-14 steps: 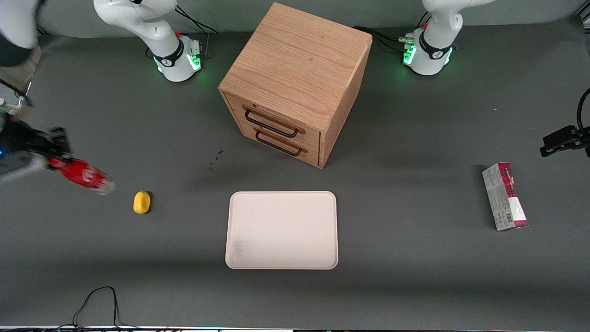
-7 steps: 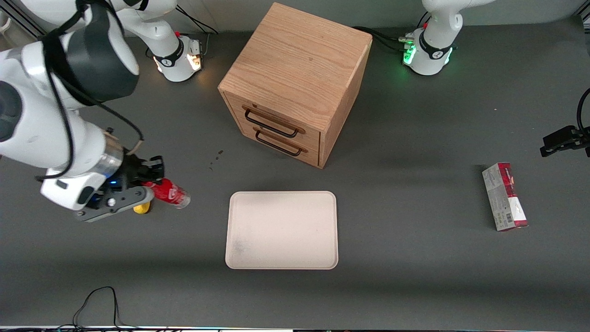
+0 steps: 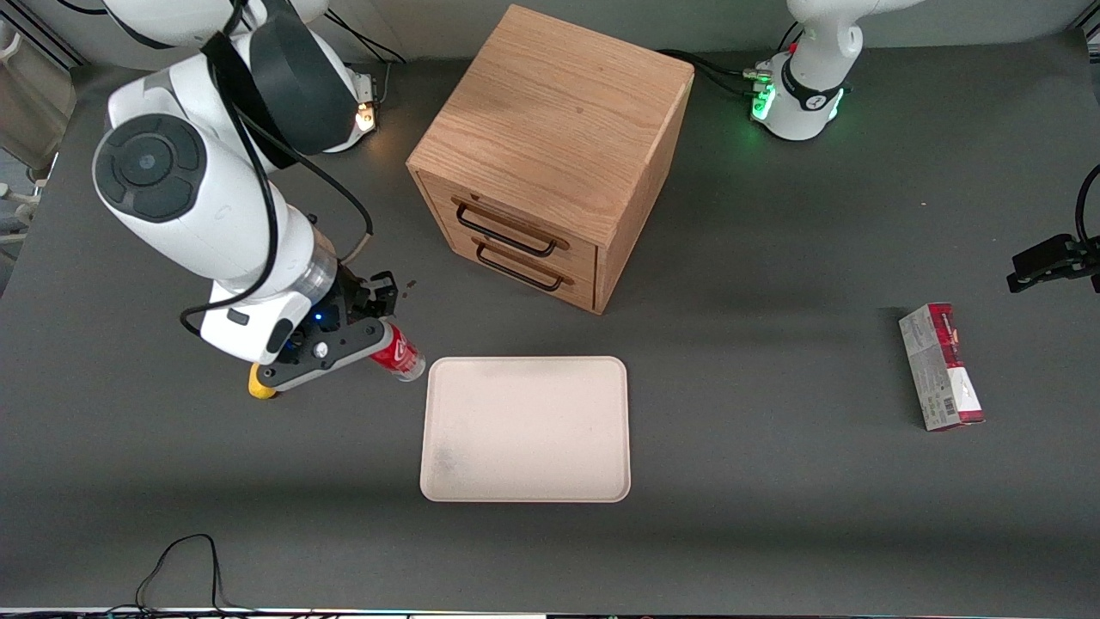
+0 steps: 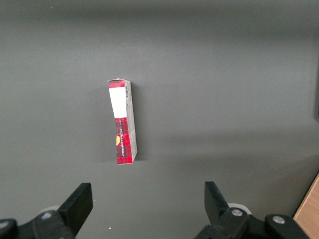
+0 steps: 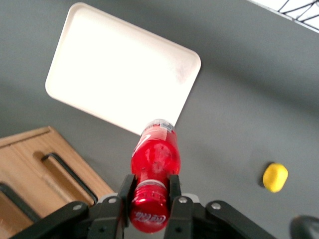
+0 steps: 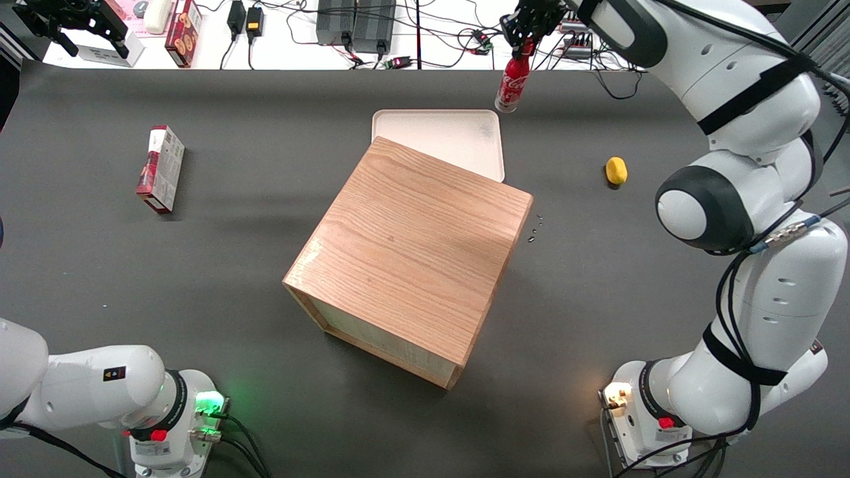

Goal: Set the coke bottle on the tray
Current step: 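Carry the bottle over the white tray with the right gripper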

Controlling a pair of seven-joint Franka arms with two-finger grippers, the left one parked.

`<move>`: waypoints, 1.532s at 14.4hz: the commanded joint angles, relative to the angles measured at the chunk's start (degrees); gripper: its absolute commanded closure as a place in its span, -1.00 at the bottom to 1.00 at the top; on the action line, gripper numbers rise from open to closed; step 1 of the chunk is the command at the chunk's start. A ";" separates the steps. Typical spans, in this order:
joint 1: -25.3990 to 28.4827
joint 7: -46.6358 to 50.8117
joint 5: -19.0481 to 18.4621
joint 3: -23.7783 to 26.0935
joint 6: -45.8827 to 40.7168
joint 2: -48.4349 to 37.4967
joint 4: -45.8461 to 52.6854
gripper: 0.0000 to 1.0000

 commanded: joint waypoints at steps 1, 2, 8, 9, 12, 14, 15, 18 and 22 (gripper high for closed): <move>-0.50 0.96 0.43 0.01 4.63 5.43 2.95 1.00; -0.59 0.96 0.34 -0.07 6.74 7.02 2.95 1.00; -0.94 0.26 -0.01 -0.60 13.88 15.28 2.78 1.00; -1.03 0.17 -0.09 -0.69 14.32 16.08 2.51 1.00; -1.47 0.17 -0.53 -0.78 16.86 18.54 2.42 1.00; -1.47 0.17 -0.71 -0.78 18.09 19.60 2.34 1.00; -1.47 0.17 -0.97 -0.78 18.71 19.69 2.34 1.00; -1.47 0.08 -2.20 -0.78 19.85 20.57 2.25 1.00; -1.47 0.87 -2.21 -0.78 20.21 21.27 2.07 -0.53</move>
